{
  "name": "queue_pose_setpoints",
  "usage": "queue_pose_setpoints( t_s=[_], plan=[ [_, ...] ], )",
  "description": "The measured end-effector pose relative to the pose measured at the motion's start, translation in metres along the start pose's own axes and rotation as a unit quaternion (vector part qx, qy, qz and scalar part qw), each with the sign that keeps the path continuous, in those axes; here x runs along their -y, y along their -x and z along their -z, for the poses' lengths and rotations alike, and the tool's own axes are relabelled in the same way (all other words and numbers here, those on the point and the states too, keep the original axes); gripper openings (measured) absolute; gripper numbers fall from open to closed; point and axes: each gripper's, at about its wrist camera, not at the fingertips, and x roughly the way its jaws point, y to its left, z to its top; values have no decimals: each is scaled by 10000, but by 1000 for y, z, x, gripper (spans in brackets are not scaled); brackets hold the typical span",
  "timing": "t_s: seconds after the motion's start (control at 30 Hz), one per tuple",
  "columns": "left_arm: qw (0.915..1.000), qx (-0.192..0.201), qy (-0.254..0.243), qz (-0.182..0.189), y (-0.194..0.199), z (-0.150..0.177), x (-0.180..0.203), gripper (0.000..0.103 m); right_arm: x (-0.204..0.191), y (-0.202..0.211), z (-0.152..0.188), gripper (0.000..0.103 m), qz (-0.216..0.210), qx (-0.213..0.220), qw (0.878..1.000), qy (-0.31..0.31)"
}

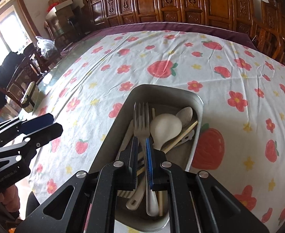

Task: Organize utensils
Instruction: 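Lower the metal fork into the tray and open the right gripper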

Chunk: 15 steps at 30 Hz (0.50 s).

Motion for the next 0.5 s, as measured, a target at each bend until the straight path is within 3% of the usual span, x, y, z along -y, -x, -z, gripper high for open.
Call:
queue_pose_setpoints(
  t_s=[0.27,0.43,0.5],
  plan=[
    [9999,144,-65,-5,18,3,19,36,9,39,18,10,32,320,9995,-3],
    [9995,291,-103,-21,37,14,41,49,16,80,44,10,117,628,9980,15],
    [9993,369,-88,2,45,18,47,70,20,96,55,17,146,737,9972,12]
  ],
)
